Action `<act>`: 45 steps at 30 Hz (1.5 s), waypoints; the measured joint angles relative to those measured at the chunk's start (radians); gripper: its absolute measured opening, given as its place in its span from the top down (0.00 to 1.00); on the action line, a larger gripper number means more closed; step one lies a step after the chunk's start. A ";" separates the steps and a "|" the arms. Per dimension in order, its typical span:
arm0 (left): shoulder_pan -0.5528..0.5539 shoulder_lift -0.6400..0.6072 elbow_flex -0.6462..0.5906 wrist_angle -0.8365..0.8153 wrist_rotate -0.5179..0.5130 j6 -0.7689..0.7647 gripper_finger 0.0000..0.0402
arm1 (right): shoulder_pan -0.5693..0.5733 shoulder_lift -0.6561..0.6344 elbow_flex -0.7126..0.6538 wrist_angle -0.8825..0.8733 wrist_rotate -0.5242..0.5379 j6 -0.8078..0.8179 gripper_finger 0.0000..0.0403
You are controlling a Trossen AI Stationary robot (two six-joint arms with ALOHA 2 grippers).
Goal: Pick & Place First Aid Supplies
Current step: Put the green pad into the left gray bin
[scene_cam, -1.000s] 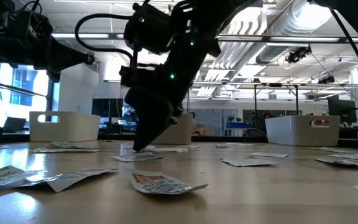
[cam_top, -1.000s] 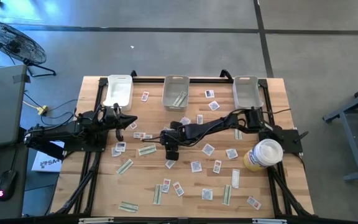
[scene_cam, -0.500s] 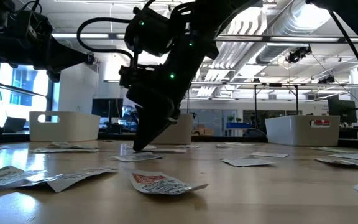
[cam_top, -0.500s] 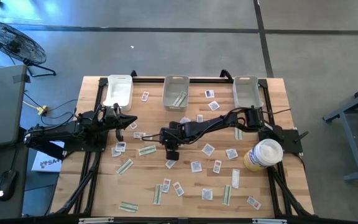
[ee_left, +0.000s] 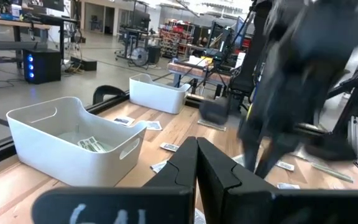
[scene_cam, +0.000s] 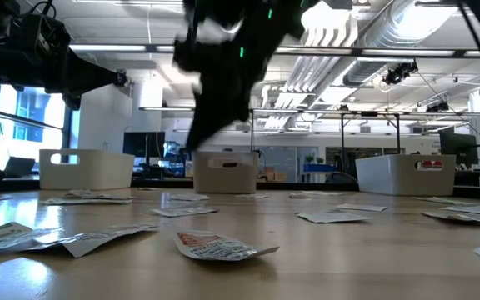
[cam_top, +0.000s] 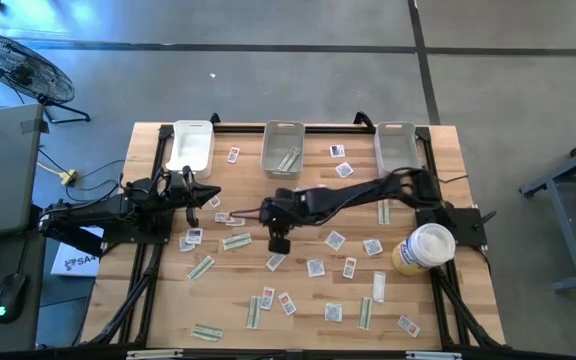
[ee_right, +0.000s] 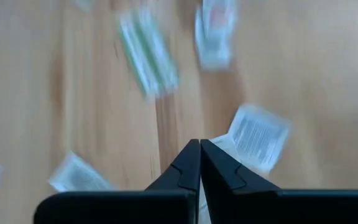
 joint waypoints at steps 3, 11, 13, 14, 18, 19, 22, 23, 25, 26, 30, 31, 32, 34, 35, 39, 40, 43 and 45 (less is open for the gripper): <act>0.000 0.000 0.000 0.000 0.000 0.000 1.00 | -0.028 -0.055 0.000 0.027 0.073 -0.042 1.00; 0.000 0.000 0.000 0.000 0.000 0.000 1.00 | -0.225 -0.087 0.001 0.240 0.172 -0.108 1.00; 0.000 0.000 0.000 0.000 0.000 0.000 1.00 | -0.282 -0.066 0.000 0.298 0.143 -0.126 1.00; 0.000 0.000 0.000 0.000 0.000 0.000 1.00 | -0.308 -0.054 0.000 0.325 0.134 -0.135 1.00; 0.000 0.000 0.000 0.000 0.000 0.000 1.00 | -0.397 0.001 0.001 0.320 0.082 -0.113 1.00; 0.000 0.000 0.000 0.000 0.000 0.000 1.00 | -0.413 0.014 0.001 0.297 0.074 -0.102 1.00; 0.000 0.000 0.000 0.000 0.000 0.000 1.00 | -0.439 0.044 0.000 0.270 0.040 -0.064 1.00; 0.000 0.000 0.000 0.000 0.000 0.000 1.00 | -0.443 0.051 0.000 0.268 0.029 -0.060 1.00; 0.000 0.000 0.000 0.000 0.000 0.000 1.00 | -0.448 0.065 0.001 0.269 0.005 -0.044 0.99; 0.000 0.000 0.000 0.000 0.000 0.000 1.00 | -0.448 0.071 0.001 0.267 0.000 -0.039 0.98; 0.000 0.000 0.000 0.000 0.000 0.000 1.00 | -0.440 0.073 0.001 0.239 -0.007 -0.037 0.91; 0.000 0.000 0.000 0.000 0.000 0.000 1.00 | -0.436 0.069 0.001 0.234 -0.004 -0.044 0.89; 0.000 0.000 0.000 0.000 0.000 0.000 1.00 | -0.432 0.063 0.001 0.221 -0.002 -0.047 0.86; 0.000 0.000 0.000 0.000 -0.001 0.000 1.00 | -0.420 0.045 0.001 0.213 0.008 -0.050 0.80; 0.000 0.000 0.000 0.000 0.000 0.000 1.00 | -0.411 0.031 0.001 0.207 0.021 -0.058 0.77; 0.000 0.000 0.000 0.000 0.000 0.000 1.00 | -0.362 -0.049 0.002 0.149 0.094 -0.080 0.66; 0.000 0.000 0.000 0.000 -0.001 0.000 1.00 | -0.344 -0.067 0.002 0.123 0.101 -0.081 0.64; 0.000 0.000 0.000 0.000 0.000 0.000 1.00 | -0.273 -0.123 0.002 0.012 0.126 -0.059 0.60; 0.000 0.000 0.000 0.000 -0.001 0.000 1.00 | -0.215 -0.161 0.002 -0.073 0.149 -0.035 0.58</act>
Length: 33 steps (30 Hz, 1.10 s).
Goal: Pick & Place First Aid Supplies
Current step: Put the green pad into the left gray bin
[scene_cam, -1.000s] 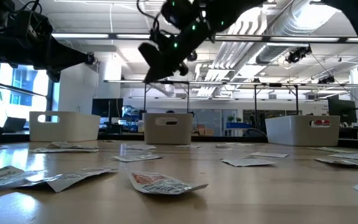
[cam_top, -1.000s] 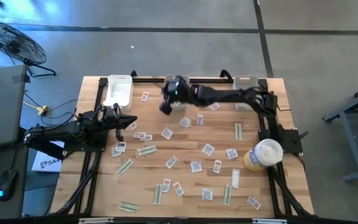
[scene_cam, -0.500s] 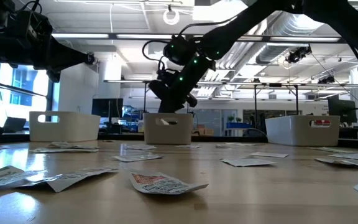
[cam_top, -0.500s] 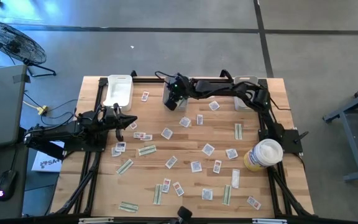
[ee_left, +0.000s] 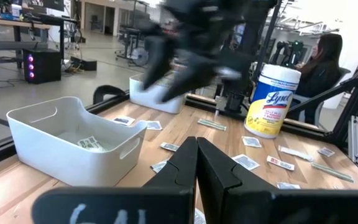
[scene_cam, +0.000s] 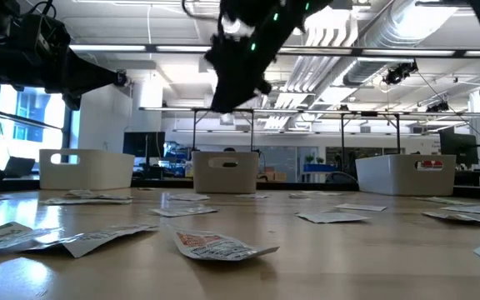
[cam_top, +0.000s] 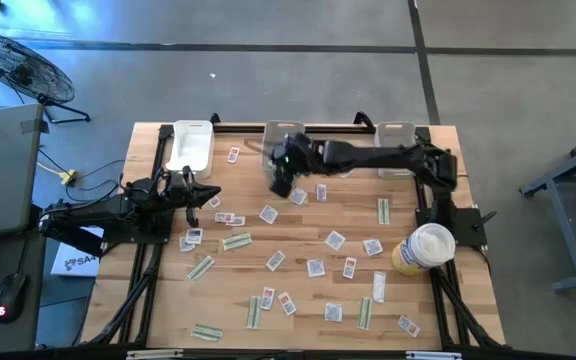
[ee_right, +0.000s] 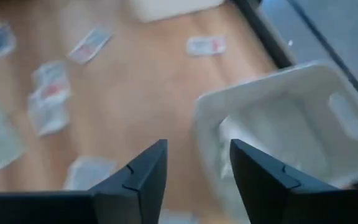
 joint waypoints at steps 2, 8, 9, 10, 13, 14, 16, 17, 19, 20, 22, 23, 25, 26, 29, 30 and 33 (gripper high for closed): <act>0.000 0.000 0.000 0.000 0.000 0.000 1.00 | 0.062 -0.033 0.000 -0.105 0.028 0.033 0.57; 0.000 0.000 0.000 0.000 0.001 0.000 1.00 | 0.259 -0.088 0.000 -0.384 0.030 0.238 0.57; 0.000 0.000 0.000 0.000 0.001 0.000 1.00 | 0.293 -0.090 0.000 -0.420 0.018 0.281 0.57; 0.000 0.000 0.000 0.000 0.001 0.000 1.00 | 0.328 -0.090 0.000 -0.460 0.010 0.323 0.57; 0.000 0.000 0.000 0.000 0.001 0.000 1.00 | 0.428 -0.087 0.000 -0.567 -0.005 0.447 0.57; 0.000 0.000 0.000 0.000 0.001 0.000 1.00 | 0.459 -0.085 0.000 -0.602 -0.006 0.493 0.57; 0.000 0.000 0.000 0.000 0.001 0.000 1.00 | 0.519 -0.082 0.000 -0.656 -0.020 0.577 0.57; 0.000 0.000 0.000 0.000 0.001 0.000 1.00 | 0.546 -0.082 0.000 -0.672 -0.031 0.609 0.57; 0.000 0.000 0.000 0.000 0.001 0.000 1.00 | 0.598 -0.082 0.000 -0.685 -0.039 0.654 0.57; 0.000 0.000 0.000 0.000 0.001 0.000 1.00 | 0.622 -0.082 0.000 -0.688 -0.044 0.673 0.57; 0.000 0.000 0.000 0.000 0.000 0.000 1.00 | 0.665 -0.082 0.000 -0.694 -0.060 0.709 0.57; 0.000 0.000 0.000 0.000 0.001 0.000 1.00 | 0.684 -0.082 0.000 -0.696 -0.067 0.724 0.57; 0.000 0.000 0.000 0.000 0.000 0.000 1.00 | 0.719 -0.078 0.000 -0.697 -0.090 0.751 0.57; 0.000 0.000 0.000 0.000 0.000 0.000 1.00 | 0.736 -0.076 0.000 -0.698 -0.104 0.764 0.57; 0.000 0.000 0.000 0.000 0.000 0.000 1.00 | 0.776 -0.067 -0.001 -0.707 -0.142 0.800 0.58; 0.000 0.000 0.000 0.000 0.000 0.000 1.00 | 0.789 -0.064 -0.001 -0.708 -0.159 0.811 0.58; 0.000 0.000 0.000 0.000 0.000 0.000 1.00 | 0.823 -0.046 -0.001 -0.707 -0.187 0.837 0.58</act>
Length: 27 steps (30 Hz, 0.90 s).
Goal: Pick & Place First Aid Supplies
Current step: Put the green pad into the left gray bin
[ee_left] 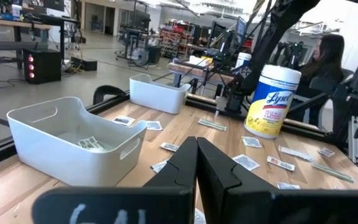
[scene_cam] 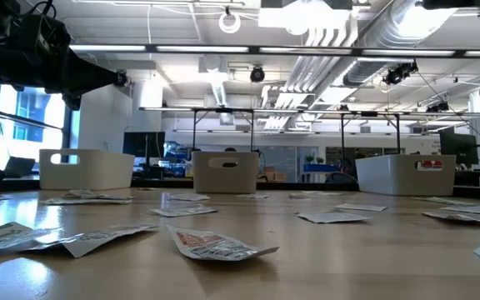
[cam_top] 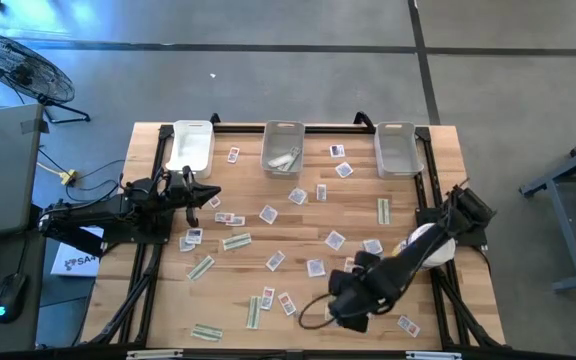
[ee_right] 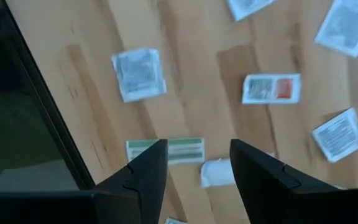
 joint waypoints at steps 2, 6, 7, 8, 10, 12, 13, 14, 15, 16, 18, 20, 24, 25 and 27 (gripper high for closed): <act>0.000 0.000 0.000 0.000 0.001 0.000 1.00 | 0.024 0.021 0.000 0.002 -0.005 0.005 0.58; 0.000 0.000 0.000 0.000 0.001 0.000 1.00 | 0.066 0.074 0.000 0.013 -0.039 0.013 0.58; 0.000 0.000 0.000 0.000 0.000 0.000 1.00 | 0.075 0.085 0.000 0.012 -0.050 0.026 0.58; 0.000 0.000 0.000 0.000 0.001 0.000 1.00 | 0.083 0.094 0.000 0.010 -0.063 0.039 0.58; 0.000 0.000 0.000 0.000 0.001 0.000 1.00 | 0.094 0.111 0.000 0.019 -0.093 0.058 0.58; 0.000 0.000 0.000 0.000 0.001 0.000 1.00 | 0.101 0.126 0.000 0.038 -0.106 0.057 0.58; 0.000 0.000 0.000 0.000 0.001 0.000 1.00 | 0.107 0.131 0.000 0.049 -0.106 0.052 0.58; 0.000 0.000 0.000 0.000 0.001 0.000 1.00 | 0.113 0.136 0.000 0.064 -0.106 0.043 0.58; 0.000 0.000 0.000 0.000 0.001 0.000 1.00 | 0.119 0.144 0.000 0.083 -0.105 0.033 0.59; 0.000 0.000 0.000 0.000 0.001 0.000 1.00 | 0.126 0.151 0.000 0.098 -0.103 0.018 0.59; 0.000 0.000 0.000 0.000 0.001 0.000 1.00 | 0.144 0.172 0.000 0.127 -0.103 0.000 0.60; 0.000 0.000 0.000 0.000 0.001 0.000 1.00 | 0.159 0.194 0.000 0.155 -0.121 -0.011 0.61; 0.000 0.000 0.000 0.000 0.000 0.000 1.00 | 0.183 0.235 -0.001 0.203 -0.157 -0.013 0.64; 0.000 0.000 0.000 0.000 0.000 0.000 1.00 | 0.186 0.243 -0.001 0.216 -0.157 -0.014 0.65; 0.000 0.000 0.000 0.000 0.001 0.000 1.00 | 0.188 0.253 -0.001 0.226 -0.152 -0.014 0.66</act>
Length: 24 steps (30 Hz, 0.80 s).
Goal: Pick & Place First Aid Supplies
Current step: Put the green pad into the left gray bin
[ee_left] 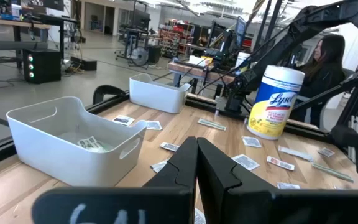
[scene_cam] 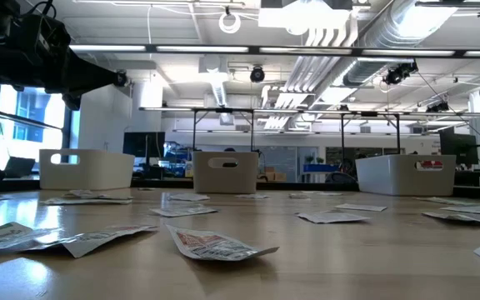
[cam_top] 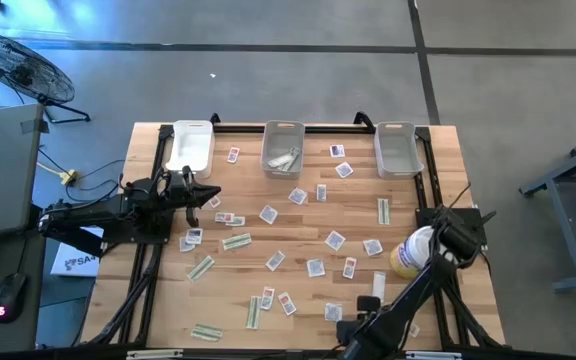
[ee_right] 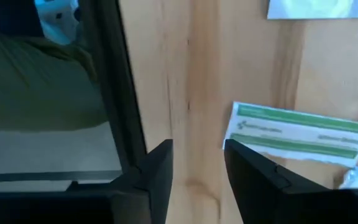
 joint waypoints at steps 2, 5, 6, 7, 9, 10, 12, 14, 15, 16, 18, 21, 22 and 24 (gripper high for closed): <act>0.000 0.000 0.000 0.000 0.000 0.000 1.00 | -0.007 0.012 0.000 -0.008 0.009 0.000 0.66; 0.000 0.000 0.000 0.000 0.000 0.000 1.00 | -0.022 0.026 0.000 -0.008 0.023 0.000 0.66; 0.000 0.000 0.000 0.000 0.000 0.000 1.00 | -0.028 0.028 0.000 -0.008 0.025 0.000 0.66; 0.000 0.000 0.000 0.000 0.000 0.000 1.00 | -0.035 0.029 0.000 -0.007 0.027 0.002 0.66; 0.000 0.000 0.000 0.000 0.000 0.000 1.00 | -0.045 0.032 0.000 -0.007 0.029 0.012 0.66; 0.000 0.000 0.000 0.000 0.000 0.000 1.00 | -0.049 0.032 0.000 -0.007 0.027 0.016 0.66; 0.000 0.000 0.000 0.000 0.000 0.000 1.00 | -0.054 0.033 0.000 -0.008 0.018 0.018 0.66; 0.000 0.000 0.000 0.000 0.000 0.000 1.00 | -0.055 0.033 0.000 -0.008 0.012 0.019 0.66; 0.000 0.000 0.000 0.000 0.000 0.000 1.00 | -0.055 0.033 0.000 -0.009 0.012 0.019 0.66; 0.000 0.000 0.000 0.000 0.000 0.000 1.00 | -0.054 0.033 0.000 -0.013 0.012 0.019 0.66; 0.000 0.000 0.000 0.000 0.000 0.000 1.00 | -0.050 0.033 0.000 -0.019 0.001 0.019 0.66; 0.000 0.000 0.000 0.000 0.000 0.000 1.00 | -0.039 0.033 0.000 -0.035 -0.006 0.022 0.66; 0.000 0.000 0.000 0.000 0.000 0.000 1.00 | -0.037 0.033 0.000 -0.038 -0.003 0.022 0.66; 0.000 0.000 0.000 0.000 0.000 0.000 1.00 | -0.035 0.035 0.000 -0.033 0.003 0.021 0.66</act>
